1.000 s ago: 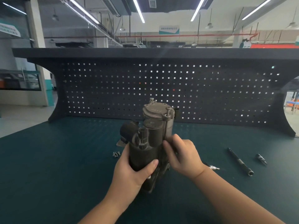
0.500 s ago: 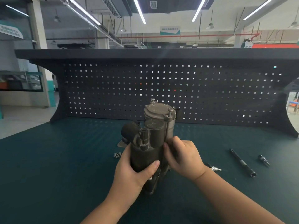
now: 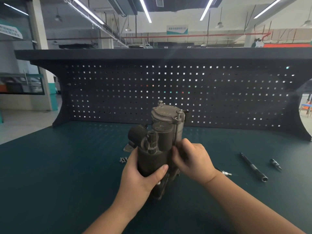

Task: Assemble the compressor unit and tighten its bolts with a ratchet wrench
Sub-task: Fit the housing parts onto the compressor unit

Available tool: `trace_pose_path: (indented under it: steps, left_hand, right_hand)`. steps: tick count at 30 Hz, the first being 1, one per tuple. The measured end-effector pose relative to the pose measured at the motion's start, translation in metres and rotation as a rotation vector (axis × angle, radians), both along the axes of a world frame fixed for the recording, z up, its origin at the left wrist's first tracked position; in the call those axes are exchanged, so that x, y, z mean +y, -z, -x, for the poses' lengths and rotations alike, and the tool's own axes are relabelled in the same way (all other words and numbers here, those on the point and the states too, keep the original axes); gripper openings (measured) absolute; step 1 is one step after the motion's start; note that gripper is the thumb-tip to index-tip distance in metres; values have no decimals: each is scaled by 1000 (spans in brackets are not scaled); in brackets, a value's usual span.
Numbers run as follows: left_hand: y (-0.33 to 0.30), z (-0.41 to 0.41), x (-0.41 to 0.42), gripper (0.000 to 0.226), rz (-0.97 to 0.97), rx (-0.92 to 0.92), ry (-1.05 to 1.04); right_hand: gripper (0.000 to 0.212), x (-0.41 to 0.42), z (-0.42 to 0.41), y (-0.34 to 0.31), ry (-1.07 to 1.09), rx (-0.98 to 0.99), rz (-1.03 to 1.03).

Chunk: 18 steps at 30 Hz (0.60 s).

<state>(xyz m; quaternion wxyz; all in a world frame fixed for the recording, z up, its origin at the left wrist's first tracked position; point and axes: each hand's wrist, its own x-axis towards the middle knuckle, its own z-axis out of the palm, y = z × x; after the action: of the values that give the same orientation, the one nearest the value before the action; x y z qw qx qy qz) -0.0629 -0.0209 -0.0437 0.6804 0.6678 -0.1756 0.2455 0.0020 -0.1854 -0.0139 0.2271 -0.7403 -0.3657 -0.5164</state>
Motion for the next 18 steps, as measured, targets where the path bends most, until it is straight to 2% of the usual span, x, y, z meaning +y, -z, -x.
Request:
trace_pose_path:
  steps: [4, 9, 18]
  left_hand:
    - [1, 0, 1, 56, 4, 9, 2]
    - [2, -1, 3, 56, -7, 14, -13]
    - [1, -1, 2, 58, -20, 14, -12]
  right_hand:
    - [21, -2, 0, -2, -13, 2, 17]
    - [34, -1, 1, -1, -29, 28, 16]
    - [32, -1, 3, -1, -43, 52, 6]
